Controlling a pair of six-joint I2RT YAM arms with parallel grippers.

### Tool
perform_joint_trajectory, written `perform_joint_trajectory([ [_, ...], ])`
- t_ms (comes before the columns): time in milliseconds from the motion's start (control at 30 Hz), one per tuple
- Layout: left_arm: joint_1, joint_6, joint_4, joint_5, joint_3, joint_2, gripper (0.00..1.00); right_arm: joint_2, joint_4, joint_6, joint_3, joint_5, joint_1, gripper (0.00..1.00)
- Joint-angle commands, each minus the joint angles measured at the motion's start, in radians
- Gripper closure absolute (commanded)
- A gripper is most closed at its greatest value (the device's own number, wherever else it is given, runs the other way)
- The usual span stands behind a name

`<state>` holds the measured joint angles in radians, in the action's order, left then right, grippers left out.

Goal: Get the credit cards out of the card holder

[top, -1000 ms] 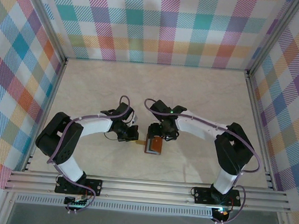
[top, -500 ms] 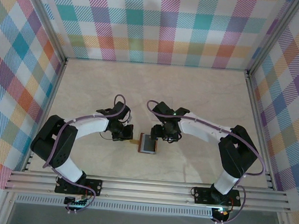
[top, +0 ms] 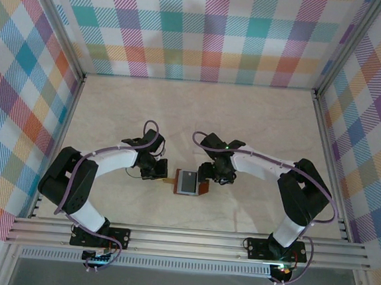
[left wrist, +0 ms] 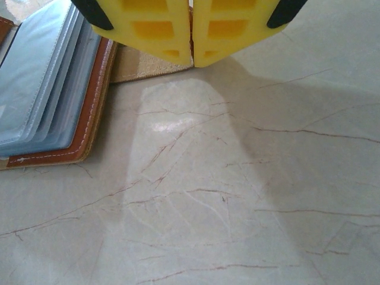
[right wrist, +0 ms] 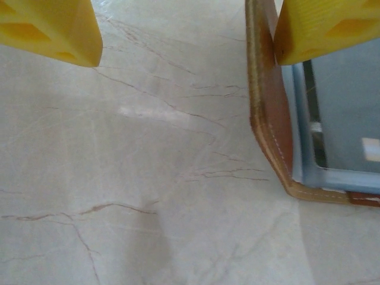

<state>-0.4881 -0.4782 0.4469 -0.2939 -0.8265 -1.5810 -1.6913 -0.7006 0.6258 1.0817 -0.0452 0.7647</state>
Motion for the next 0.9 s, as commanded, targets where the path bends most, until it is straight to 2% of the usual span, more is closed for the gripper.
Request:
perform_joint_trajectory([
  [0, 0.008, 0.004, 0.034, -0.009, -0.003, -0.022, 0.91, 0.010, 0.010, -0.015, -0.027, -0.005, -0.008, 0.22],
  [400, 0.007, -0.002, 0.026, -0.018, -0.010, -0.034, 0.89, -0.036, 0.027, -0.018, -0.068, -0.078, -0.008, 0.11],
  [733, 0.006, -0.001, 0.027, -0.016, -0.009, -0.038, 0.89, -0.049, 0.018, -0.023, -0.074, -0.096, -0.007, 0.10],
  [867, 0.006, -0.004, 0.033, -0.016, -0.017, -0.023, 0.87, -0.007, 0.013, -0.019, -0.072, -0.075, -0.008, 0.10],
])
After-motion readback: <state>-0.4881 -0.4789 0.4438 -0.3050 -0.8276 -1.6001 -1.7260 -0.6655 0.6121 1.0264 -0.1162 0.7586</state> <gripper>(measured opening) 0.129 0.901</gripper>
